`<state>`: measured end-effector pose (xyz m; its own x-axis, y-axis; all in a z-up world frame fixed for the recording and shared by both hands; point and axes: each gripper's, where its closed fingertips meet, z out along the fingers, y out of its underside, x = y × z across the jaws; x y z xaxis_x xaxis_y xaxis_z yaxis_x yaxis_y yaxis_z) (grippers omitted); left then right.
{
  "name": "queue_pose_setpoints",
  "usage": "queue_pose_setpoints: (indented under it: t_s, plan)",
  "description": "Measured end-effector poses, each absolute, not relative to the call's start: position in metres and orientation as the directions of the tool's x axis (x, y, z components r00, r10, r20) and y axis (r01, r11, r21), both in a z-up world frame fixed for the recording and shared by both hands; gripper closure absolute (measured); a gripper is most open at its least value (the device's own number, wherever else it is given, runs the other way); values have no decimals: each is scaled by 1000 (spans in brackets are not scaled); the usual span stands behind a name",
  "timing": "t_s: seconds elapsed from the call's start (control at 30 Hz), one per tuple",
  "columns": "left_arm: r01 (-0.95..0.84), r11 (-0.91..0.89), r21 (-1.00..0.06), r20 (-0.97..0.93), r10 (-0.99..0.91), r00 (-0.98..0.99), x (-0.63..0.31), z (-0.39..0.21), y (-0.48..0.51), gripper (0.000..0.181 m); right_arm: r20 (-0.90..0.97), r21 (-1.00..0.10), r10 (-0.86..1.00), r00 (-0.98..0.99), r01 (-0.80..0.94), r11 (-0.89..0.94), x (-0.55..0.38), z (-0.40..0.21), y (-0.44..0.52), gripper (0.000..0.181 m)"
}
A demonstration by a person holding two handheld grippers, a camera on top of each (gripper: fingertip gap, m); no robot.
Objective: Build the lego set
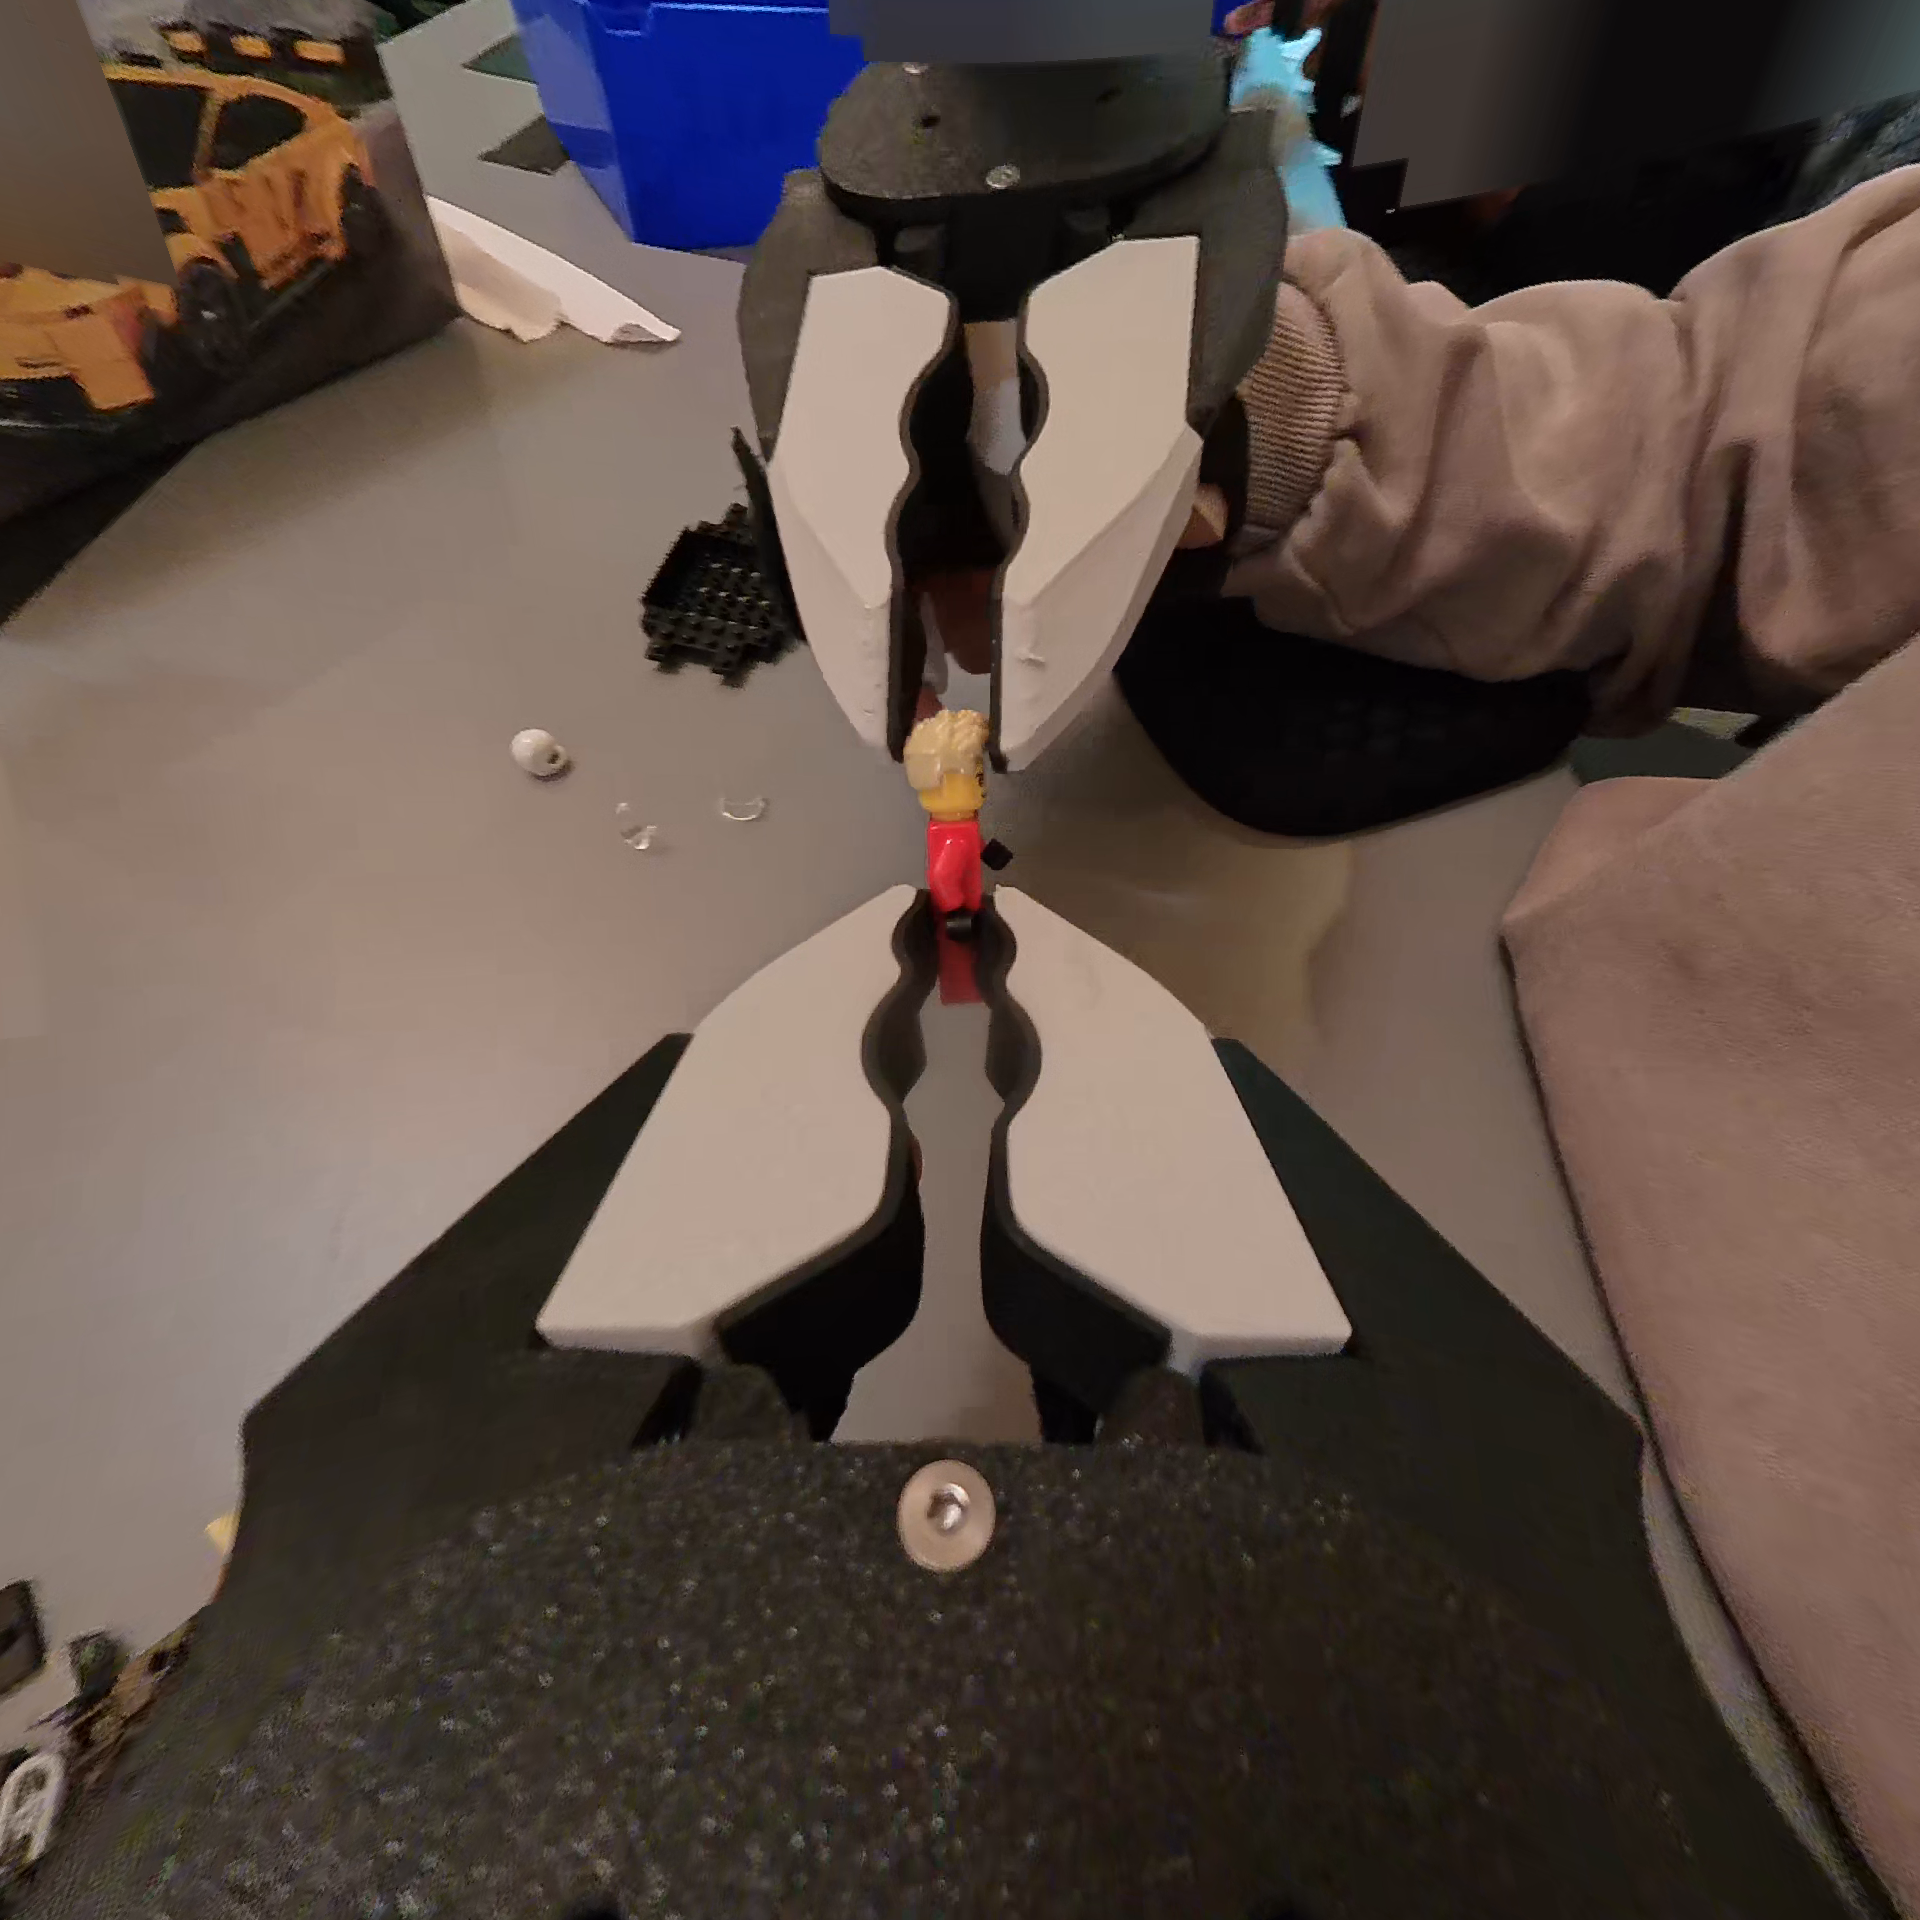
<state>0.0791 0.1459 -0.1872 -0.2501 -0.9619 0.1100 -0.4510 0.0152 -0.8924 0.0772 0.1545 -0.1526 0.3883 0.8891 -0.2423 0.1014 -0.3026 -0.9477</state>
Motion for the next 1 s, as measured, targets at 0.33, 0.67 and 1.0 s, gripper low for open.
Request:
queue_pose_setpoints:
  t_s: [0.33,0.67,1.0]
  plan:
    - [-446,40,-894,42,-984,-173,81,-187,158,174,-239,-945,851,469,90,-315,79,-153,165,168]
    - [-435,14,-900,83,-975,-204,81,-187,154,174,-202,-968,870,449,43,-247,80,-138,162,151]
    - [-424,-245,-872,377,-889,-262,77,-175,149,174,392,-881,785,480,440,171,69,-143,156,139]
